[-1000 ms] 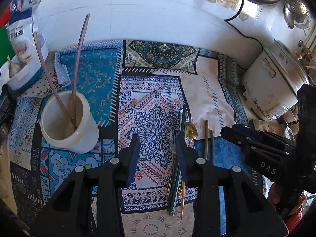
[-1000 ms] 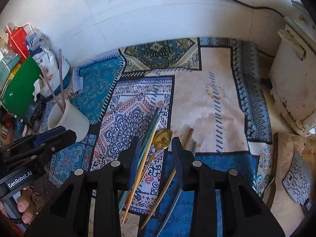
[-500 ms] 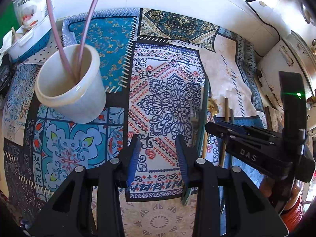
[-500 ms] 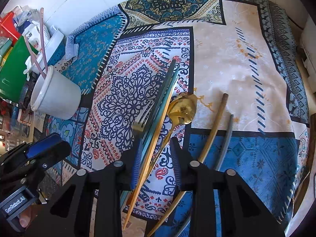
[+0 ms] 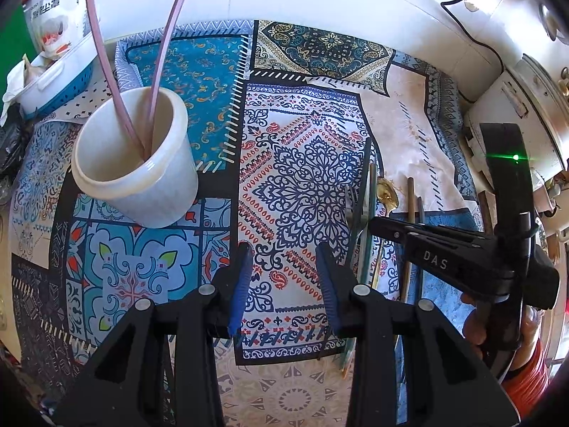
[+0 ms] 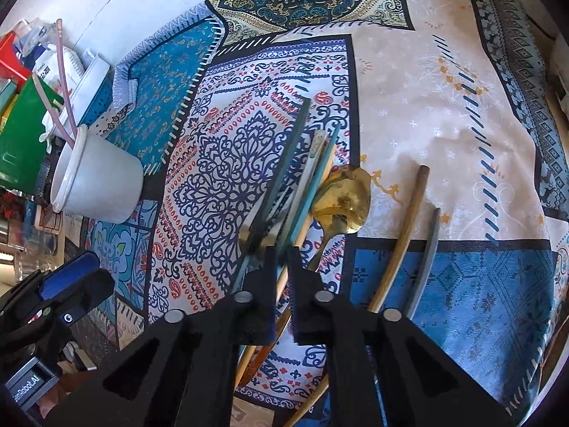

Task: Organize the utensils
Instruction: 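Move both tools back over the remaining utensil pile, then grasp a dark chopstick with the left tool while the right tool grasps the gold spoon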

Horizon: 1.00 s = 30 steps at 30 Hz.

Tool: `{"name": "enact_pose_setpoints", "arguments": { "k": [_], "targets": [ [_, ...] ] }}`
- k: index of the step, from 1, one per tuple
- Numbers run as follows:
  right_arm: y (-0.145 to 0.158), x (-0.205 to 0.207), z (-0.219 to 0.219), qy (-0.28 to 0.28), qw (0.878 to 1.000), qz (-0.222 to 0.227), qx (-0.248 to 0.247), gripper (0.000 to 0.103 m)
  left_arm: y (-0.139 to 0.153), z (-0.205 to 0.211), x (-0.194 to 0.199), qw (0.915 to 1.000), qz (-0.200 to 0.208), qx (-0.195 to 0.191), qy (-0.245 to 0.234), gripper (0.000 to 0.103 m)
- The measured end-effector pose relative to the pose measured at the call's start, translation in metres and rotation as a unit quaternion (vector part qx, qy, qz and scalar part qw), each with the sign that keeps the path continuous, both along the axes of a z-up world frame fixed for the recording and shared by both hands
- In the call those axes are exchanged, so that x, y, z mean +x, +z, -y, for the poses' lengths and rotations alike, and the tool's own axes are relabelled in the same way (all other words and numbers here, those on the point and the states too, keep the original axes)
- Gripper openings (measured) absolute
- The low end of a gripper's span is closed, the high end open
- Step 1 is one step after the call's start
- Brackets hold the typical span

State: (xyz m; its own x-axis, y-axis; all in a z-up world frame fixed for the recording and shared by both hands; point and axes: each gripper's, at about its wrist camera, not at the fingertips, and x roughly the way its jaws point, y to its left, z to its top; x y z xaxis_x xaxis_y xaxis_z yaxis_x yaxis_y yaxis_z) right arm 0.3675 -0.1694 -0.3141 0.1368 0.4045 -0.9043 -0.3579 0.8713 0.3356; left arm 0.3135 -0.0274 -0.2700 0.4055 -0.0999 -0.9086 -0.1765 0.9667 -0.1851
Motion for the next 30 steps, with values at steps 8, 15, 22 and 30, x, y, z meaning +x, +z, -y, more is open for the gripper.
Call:
{"name": "enact_pose_setpoints", "arguments": {
  "k": [8,15,22,30],
  "targets": [
    [0.008,-0.003,0.014,-0.011,1.000,0.012,-0.005,0.003,-0.005,0.009,0.012,0.9996,-0.006,-0.009,-0.026,0.036],
    [0.020,-0.005,0.031,-0.031,0.999,0.011,0.004,0.015,-0.018,0.029,0.046,0.9962,-0.023,-0.036,-0.076,0.036],
    [0.023,-0.009,0.061,-0.066,0.998,0.007,0.003,0.025,-0.036,0.055,0.086,0.9926,-0.043,-0.022,-0.112,0.036],
    [0.021,-0.011,0.073,-0.073,0.997,-0.002,0.004,0.025,-0.052,0.069,0.111,0.9903,-0.054,-0.019,-0.127,0.032]
  ]
}}
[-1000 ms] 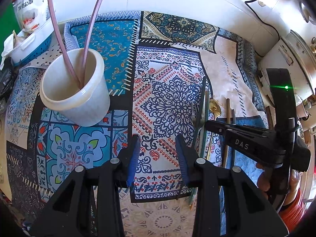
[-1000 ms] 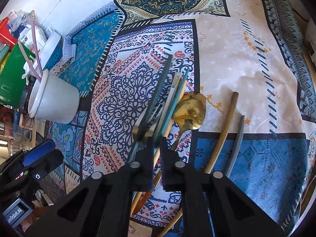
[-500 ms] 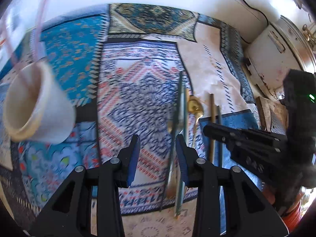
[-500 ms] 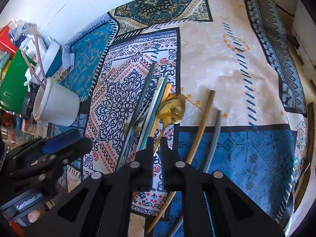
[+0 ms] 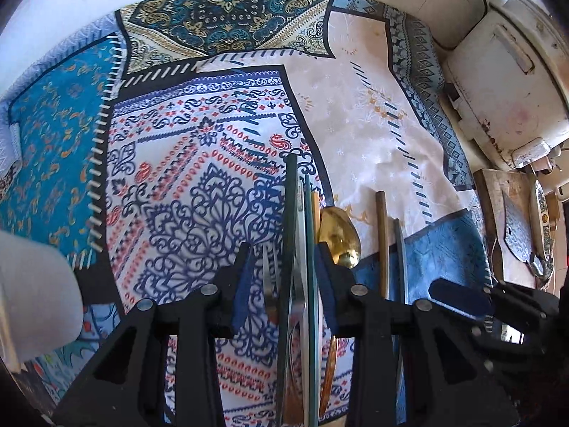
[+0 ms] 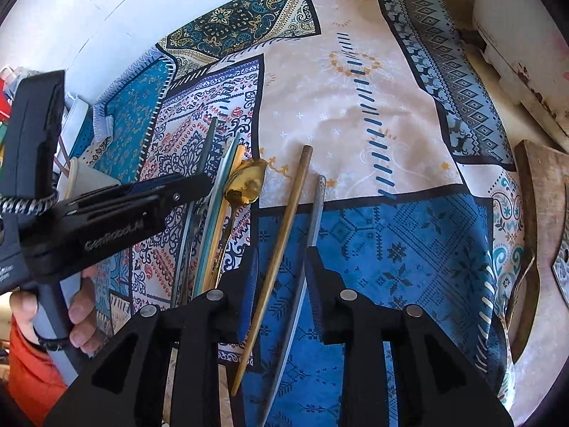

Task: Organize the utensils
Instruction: 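Grasp a dark chopstick with the left tool while the right tool grasps the gold spoon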

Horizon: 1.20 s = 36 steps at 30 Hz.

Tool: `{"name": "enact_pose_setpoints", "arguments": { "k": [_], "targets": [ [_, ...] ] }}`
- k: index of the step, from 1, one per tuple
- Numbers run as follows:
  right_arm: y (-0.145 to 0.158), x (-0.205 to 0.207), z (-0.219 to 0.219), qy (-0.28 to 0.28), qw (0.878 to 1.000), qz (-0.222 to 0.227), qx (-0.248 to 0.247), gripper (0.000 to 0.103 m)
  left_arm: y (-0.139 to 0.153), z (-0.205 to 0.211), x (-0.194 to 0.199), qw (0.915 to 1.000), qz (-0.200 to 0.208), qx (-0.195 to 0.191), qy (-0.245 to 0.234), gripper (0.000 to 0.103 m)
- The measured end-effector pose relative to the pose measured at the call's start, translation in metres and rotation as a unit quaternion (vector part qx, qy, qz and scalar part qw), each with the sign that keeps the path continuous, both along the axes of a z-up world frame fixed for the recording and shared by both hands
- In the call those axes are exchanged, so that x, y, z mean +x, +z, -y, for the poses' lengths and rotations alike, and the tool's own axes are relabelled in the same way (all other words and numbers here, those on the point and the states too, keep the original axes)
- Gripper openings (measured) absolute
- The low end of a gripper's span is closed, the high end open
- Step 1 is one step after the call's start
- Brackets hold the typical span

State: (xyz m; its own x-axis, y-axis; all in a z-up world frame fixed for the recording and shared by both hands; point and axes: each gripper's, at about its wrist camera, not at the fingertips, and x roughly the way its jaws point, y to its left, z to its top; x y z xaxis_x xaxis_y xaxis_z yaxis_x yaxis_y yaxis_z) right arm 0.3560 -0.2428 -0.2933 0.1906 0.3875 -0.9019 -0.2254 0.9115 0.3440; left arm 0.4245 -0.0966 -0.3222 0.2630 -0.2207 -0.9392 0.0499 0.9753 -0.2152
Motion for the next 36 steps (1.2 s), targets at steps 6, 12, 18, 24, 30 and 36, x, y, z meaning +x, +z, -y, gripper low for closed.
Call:
{"name": "enact_pose_setpoints", "arguments": {
  "k": [6,12,18,24,30,36],
  "targets": [
    [0.000,0.000,-0.003,0.003,1.000,0.002,0.002,0.025,-0.008,0.001,0.009,0.9998,-0.011,-0.018,-0.003,0.007],
    [-0.007,0.008,-0.022,0.013,1.000,0.003,-0.002,0.025,0.005,-0.006,0.000,0.9995,0.006,-0.032,0.000,0.005],
    [-0.020,0.019,-0.045,0.023,1.000,-0.002,-0.018,0.025,0.031,-0.021,-0.022,0.9987,0.040,-0.032,0.005,0.004],
    [-0.027,0.024,-0.061,0.030,0.998,0.009,-0.053,0.024,0.056,-0.034,-0.041,0.9967,0.079,-0.005,0.019,0.004],
    [-0.028,0.027,-0.070,0.023,0.996,0.035,-0.078,0.024,0.070,-0.047,-0.050,0.9947,0.097,-0.015,0.030,0.004],
    [-0.033,0.035,-0.071,0.007,0.997,0.040,-0.065,0.024,0.076,-0.055,-0.053,0.9937,0.102,-0.027,0.037,0.004]
  ]
}}
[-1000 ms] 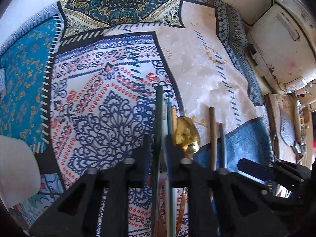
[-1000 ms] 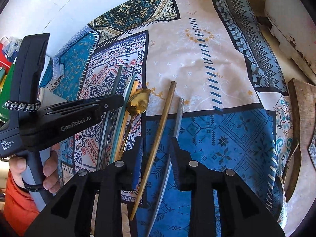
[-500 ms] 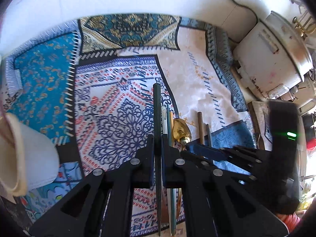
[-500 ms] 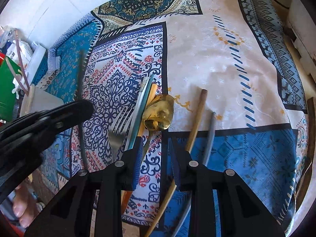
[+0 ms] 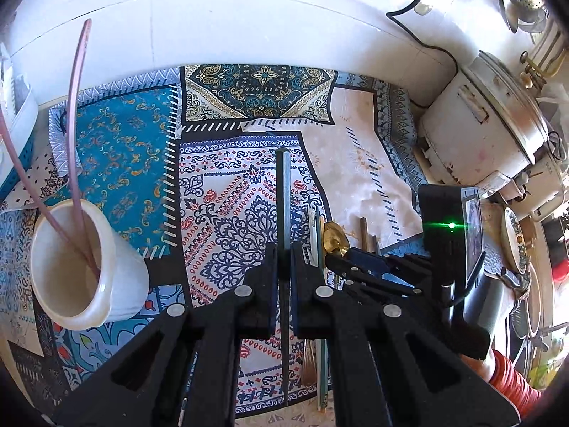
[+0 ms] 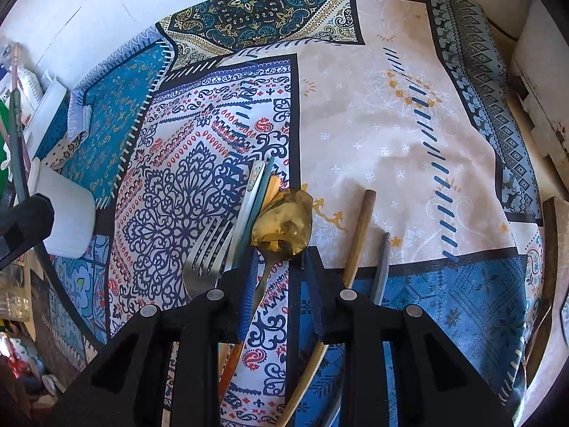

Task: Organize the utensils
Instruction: 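Grasp a dark chopstick with the left tool while the right tool grasps the gold spoon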

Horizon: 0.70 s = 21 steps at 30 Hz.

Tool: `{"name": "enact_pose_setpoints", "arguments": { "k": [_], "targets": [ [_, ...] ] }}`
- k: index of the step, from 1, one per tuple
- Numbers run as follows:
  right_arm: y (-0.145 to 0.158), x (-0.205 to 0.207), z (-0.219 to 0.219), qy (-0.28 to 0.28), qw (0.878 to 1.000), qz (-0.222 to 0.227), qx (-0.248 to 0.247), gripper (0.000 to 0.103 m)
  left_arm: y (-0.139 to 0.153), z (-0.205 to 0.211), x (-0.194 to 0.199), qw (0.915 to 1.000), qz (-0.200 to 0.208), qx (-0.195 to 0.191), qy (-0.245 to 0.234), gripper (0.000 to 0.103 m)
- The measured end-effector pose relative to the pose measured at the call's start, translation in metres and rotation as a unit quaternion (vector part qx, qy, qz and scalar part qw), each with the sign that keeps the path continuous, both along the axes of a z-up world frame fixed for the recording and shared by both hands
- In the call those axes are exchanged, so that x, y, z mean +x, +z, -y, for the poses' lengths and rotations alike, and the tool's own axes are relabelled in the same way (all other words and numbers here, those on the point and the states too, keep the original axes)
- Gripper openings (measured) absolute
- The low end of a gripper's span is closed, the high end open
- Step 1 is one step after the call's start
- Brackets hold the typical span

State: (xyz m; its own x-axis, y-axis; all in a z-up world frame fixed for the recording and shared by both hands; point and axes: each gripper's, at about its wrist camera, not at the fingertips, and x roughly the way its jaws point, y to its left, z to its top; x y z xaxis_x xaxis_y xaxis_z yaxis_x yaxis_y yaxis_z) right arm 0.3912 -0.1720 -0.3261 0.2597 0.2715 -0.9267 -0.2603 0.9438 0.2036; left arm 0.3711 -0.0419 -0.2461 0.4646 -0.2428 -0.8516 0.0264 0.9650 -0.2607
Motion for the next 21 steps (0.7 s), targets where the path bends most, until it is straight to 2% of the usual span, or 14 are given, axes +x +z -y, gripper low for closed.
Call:
{"name": "enact_pose_setpoints", "arguments": {
  "k": [2,5,7,13,21],
  "targets": [
    [0.000,0.000,0.000,0.000,1.000,0.002,-0.001,0.022,0.001,-0.001,-0.001,1.0000,0.001,-0.002,0.000,0.005],
    [0.002,-0.004,0.005,0.003,1.000,-0.010,0.012,0.004,0.004,-0.001,-0.004,1.0000,0.004,-0.002,0.002,0.004],
    [0.004,-0.009,0.006,0.004,1.000,0.001,-0.002,0.004,0.006,-0.002,-0.007,1.0000,0.006,-0.004,0.002,0.004],
    [0.010,-0.019,0.012,-0.004,1.000,0.001,0.012,0.003,0.013,-0.002,-0.016,0.9999,0.013,-0.002,0.003,0.004],
    [0.048,-0.038,0.021,-0.007,0.999,0.042,0.028,0.003,0.027,-0.007,-0.030,0.9994,0.030,-0.007,0.017,0.004]
  ]
}}
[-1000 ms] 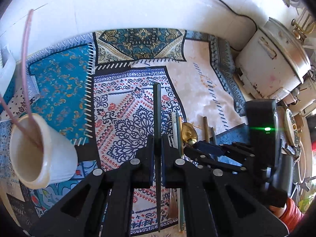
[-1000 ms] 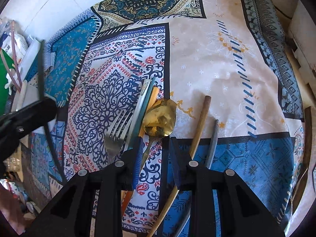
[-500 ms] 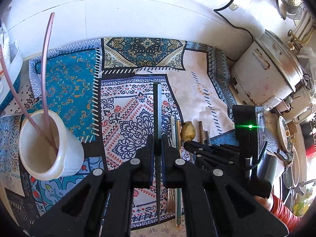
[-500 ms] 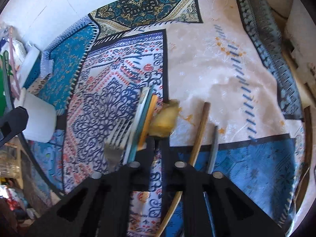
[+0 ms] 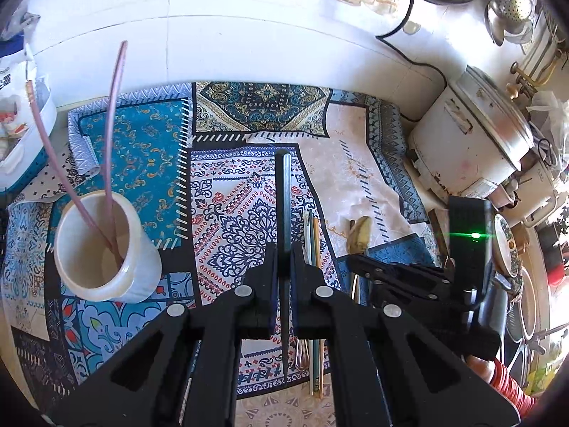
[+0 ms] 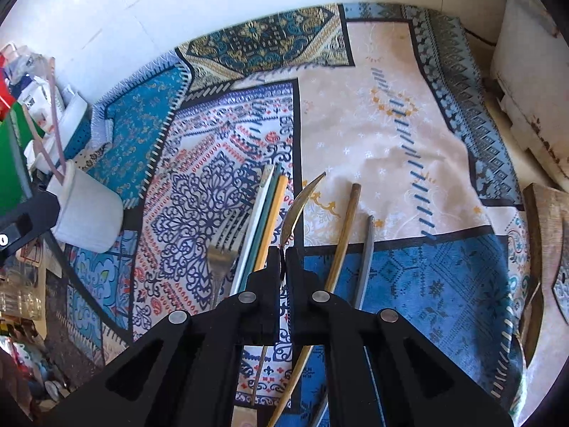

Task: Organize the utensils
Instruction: 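Grasp a dark chopstick with the left tool while the right tool grasps the gold spoon, then carry the chopstick and gold spoon to the white cup and release both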

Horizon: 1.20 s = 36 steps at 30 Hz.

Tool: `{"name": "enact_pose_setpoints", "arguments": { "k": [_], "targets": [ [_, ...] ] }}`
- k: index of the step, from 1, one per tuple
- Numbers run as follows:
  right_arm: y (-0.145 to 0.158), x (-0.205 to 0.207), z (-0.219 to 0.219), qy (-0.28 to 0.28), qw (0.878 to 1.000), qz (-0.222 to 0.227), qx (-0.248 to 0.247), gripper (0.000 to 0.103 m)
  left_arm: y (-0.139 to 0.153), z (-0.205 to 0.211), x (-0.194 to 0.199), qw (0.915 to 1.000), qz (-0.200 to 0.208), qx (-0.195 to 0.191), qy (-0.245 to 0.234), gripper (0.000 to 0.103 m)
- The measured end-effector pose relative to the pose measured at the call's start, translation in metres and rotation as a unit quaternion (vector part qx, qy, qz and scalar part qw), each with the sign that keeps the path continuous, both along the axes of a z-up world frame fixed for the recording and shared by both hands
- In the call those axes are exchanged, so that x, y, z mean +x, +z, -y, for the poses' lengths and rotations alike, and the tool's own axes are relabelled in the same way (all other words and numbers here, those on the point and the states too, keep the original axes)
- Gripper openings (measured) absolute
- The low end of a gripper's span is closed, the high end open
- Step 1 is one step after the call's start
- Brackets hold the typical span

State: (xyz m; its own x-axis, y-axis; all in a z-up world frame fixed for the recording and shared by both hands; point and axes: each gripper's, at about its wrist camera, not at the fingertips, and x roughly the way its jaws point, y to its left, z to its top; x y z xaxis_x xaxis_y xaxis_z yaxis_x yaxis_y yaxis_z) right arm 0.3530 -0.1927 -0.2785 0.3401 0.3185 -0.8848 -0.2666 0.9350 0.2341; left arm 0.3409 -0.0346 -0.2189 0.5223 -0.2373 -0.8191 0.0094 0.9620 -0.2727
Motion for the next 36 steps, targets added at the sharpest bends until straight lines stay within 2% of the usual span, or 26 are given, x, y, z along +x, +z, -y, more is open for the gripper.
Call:
{"name": "enact_pose_setpoints", "arguments": {
  "k": [9,19,26,36],
  "targets": [
    [0.042,-0.014,0.001,0.005,0.999,0.050,0.011,0.003,0.026,-0.008,-0.016,0.9993,0.034,-0.001,0.015,0.004],
    [0.095,-0.024,-0.012,0.020,0.993,0.117,0.024,0.003,0.072,-0.027,-0.033,0.9946,0.096,0.004,0.039,0.004],
    [0.131,-0.028,-0.036,0.040,0.985,0.164,0.045,0.003,0.109,-0.050,-0.040,0.9876,0.145,0.014,0.058,0.004],
    [0.173,-0.036,-0.097,0.076,0.971,0.214,0.077,0.003,0.148,-0.102,-0.051,0.9771,0.192,0.029,0.088,0.004]
  ]
}}
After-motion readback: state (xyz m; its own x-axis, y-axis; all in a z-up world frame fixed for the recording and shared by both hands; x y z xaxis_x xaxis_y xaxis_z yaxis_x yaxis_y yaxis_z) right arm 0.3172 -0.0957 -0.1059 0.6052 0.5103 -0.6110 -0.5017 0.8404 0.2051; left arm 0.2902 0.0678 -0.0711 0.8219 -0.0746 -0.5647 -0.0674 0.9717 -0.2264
